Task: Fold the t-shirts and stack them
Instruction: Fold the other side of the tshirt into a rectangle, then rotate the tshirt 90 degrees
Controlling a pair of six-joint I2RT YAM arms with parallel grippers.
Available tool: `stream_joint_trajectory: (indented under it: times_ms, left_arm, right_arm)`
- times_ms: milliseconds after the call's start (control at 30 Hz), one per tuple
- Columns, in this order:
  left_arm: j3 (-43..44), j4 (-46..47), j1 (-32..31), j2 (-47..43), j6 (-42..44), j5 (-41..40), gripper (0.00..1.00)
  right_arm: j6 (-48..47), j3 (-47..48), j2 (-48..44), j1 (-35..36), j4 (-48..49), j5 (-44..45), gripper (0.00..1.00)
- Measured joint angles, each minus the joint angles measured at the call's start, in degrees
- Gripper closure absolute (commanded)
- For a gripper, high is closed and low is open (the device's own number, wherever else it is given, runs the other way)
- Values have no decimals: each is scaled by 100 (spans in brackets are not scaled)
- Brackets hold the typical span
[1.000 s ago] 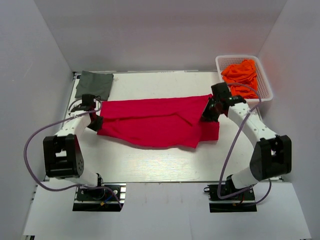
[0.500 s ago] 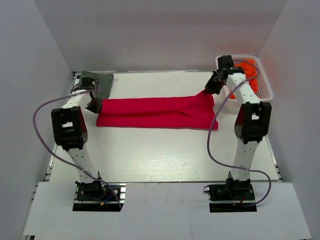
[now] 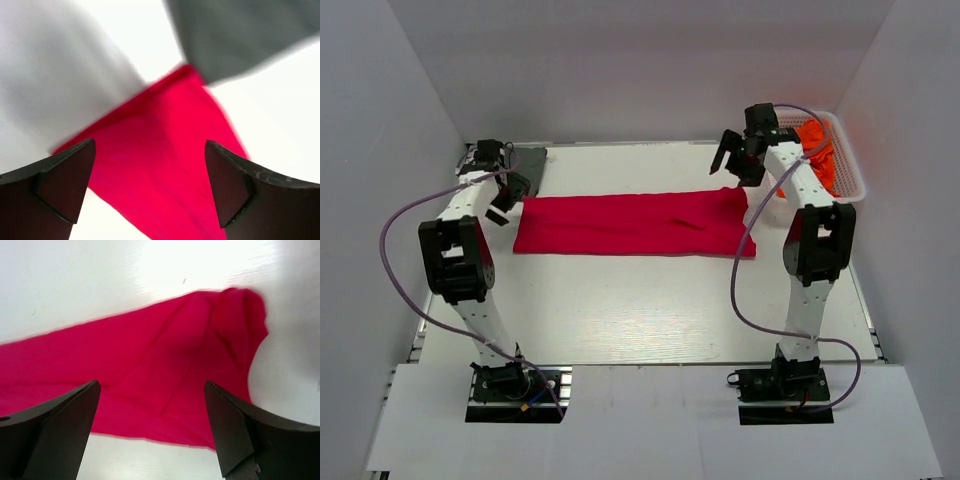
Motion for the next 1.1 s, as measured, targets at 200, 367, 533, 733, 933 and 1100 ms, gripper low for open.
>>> stream_joint_trajectory:
  times_ms: [200,367,533,733,933,1100]
  left_arm:
    - [-59,968,-219,-275,555,957,0]
    - [743,1117,-855,782,955,1331,0]
    - [1060,942,-1283,1569,1137,1231,0]
    - [-1117,1003,-1397,140,1102,730,0]
    - [-3462,358,-2712,-1786,1051,1958,0]
    - [-3093,-42,-4382,-1499,1665,3858,0]
  right_arm:
    - [-114,-1274,-1049,509,481,-92,10]
    - [262,-2579,-1143,809,713,-107,10]
    - [605,-2922,-728,702,634,61,10]
    - [728,-1799,223,667,321,177,10]
    - [538,1589,2288,754,459,-468,10]
    - [339,2015,2885,992,2321,-1504,10]
